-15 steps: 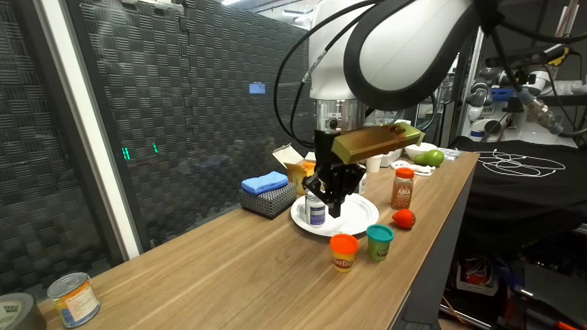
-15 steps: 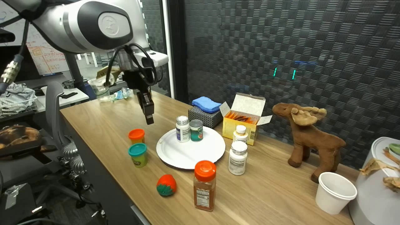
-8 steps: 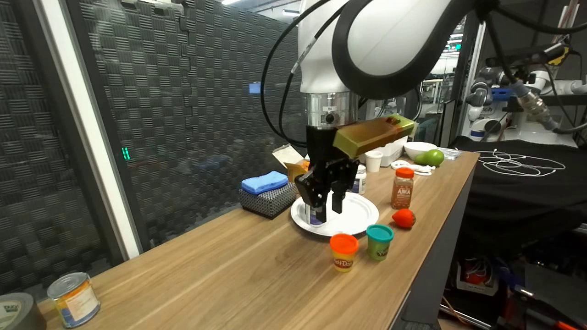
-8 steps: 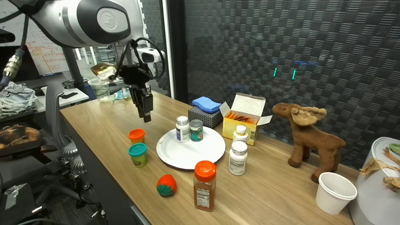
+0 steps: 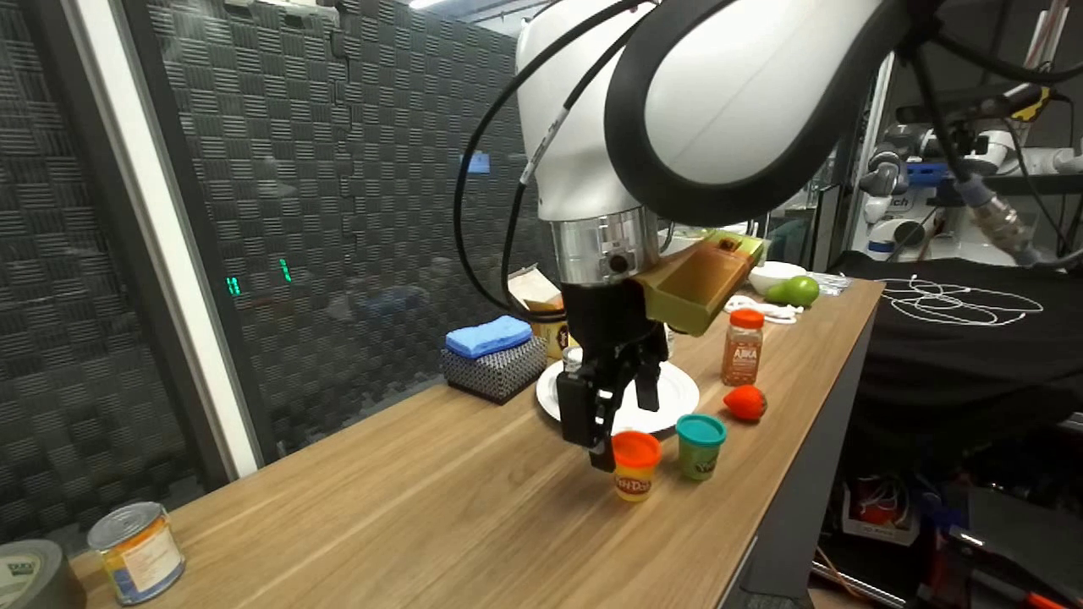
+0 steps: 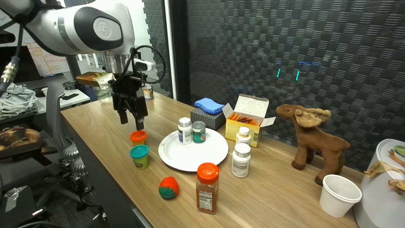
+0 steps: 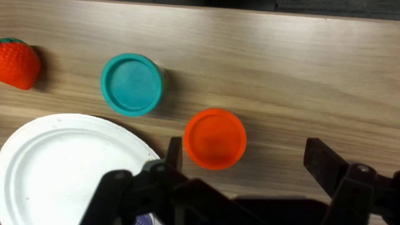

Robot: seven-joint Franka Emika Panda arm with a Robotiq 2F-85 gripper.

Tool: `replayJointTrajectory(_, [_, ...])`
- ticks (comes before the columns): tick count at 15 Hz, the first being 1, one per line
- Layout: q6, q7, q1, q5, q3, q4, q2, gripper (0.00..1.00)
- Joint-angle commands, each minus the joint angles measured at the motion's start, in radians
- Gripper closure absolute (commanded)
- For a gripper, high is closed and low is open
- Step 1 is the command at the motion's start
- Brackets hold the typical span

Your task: Pick up all the objects surrounding the white plate and arrange them on the plate

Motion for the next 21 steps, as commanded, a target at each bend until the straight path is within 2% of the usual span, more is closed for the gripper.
replayJointTrajectory(1, [0.028,-0.021,0.005,-0.065,-0.004,0.006,0.031,0.0])
replayJointTrajectory(7, [0.065,-0.034,0.003,-0.081,-0.015,0.006,0.075,0.0])
replayJointTrajectory(8, [0.059,-0.038,0.003,-0.081,-0.017,0.004,0.076,0.03])
replayJointTrajectory(9, [0.052,-0.04,0.004,-0.081,-0.018,0.002,0.074,0.27])
replayJointTrajectory(11, [0.048,-0.033,0.007,-0.09,-0.022,-0.007,0.062,0.29])
replayJointTrajectory(14, [0.058,-0.013,0.007,-0.108,-0.029,-0.019,0.037,0.54])
replayJointTrajectory(16, [0.06,-0.001,0.003,-0.122,-0.038,-0.016,0.026,0.67])
replayJointTrajectory(17, [0.061,0.005,0.0,-0.12,-0.042,-0.016,0.018,0.72])
replayJointTrajectory(21, [0.058,0.025,-0.02,-0.077,-0.054,-0.024,-0.055,0.72])
